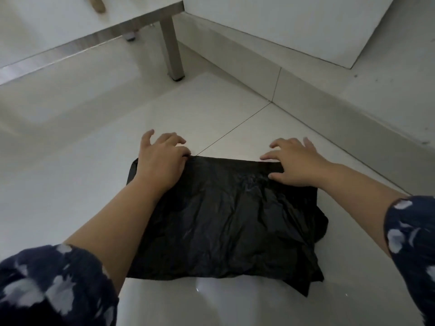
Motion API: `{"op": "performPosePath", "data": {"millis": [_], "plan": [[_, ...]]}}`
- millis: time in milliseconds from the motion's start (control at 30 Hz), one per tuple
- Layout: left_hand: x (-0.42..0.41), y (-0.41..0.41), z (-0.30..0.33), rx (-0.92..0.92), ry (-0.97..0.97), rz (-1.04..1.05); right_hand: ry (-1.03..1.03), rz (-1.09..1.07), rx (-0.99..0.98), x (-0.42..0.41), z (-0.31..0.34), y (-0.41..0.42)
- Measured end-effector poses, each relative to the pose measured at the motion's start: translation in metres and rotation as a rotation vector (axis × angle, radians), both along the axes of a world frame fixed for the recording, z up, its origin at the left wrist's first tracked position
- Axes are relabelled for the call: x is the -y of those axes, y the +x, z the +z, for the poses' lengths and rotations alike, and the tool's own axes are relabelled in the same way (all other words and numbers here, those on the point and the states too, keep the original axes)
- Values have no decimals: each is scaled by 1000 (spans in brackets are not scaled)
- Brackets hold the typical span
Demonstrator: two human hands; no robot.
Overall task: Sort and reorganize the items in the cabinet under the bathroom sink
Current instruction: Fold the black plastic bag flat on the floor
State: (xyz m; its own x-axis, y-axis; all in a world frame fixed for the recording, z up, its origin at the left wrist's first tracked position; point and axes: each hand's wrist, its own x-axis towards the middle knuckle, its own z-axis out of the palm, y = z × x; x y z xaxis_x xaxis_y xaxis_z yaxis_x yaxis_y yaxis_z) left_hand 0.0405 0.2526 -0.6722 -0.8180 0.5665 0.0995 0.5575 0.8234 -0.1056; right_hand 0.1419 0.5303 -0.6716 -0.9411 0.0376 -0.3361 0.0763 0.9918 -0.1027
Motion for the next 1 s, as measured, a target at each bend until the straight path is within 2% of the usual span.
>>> {"op": "performPosePath", "data": {"millis": [67,167,300,400,667,733,867,1000], "plan": [[-7,14,3,-17,-4,11,-9,106,-33,17,1,0],[-21,44,-2,59,-119,112,-89,238,9,40,-9,4],[-25,66,-17,290,-213,233,-58,247,78,49,-23,14],[-20,60,-24,391,-213,217,6,249,59,53,-21,20],[-31,27,-20,403,-279,40,44,234,71,67,-9,28],[-32,30,-19,357,-228,39,25,222,65,71,-7,29],[-18,47,-17,321,-105,82,3,254,-71,73,-7,17],[4,68,-15,381,-86,152,-71,337,16,81,-10,-7]]}}
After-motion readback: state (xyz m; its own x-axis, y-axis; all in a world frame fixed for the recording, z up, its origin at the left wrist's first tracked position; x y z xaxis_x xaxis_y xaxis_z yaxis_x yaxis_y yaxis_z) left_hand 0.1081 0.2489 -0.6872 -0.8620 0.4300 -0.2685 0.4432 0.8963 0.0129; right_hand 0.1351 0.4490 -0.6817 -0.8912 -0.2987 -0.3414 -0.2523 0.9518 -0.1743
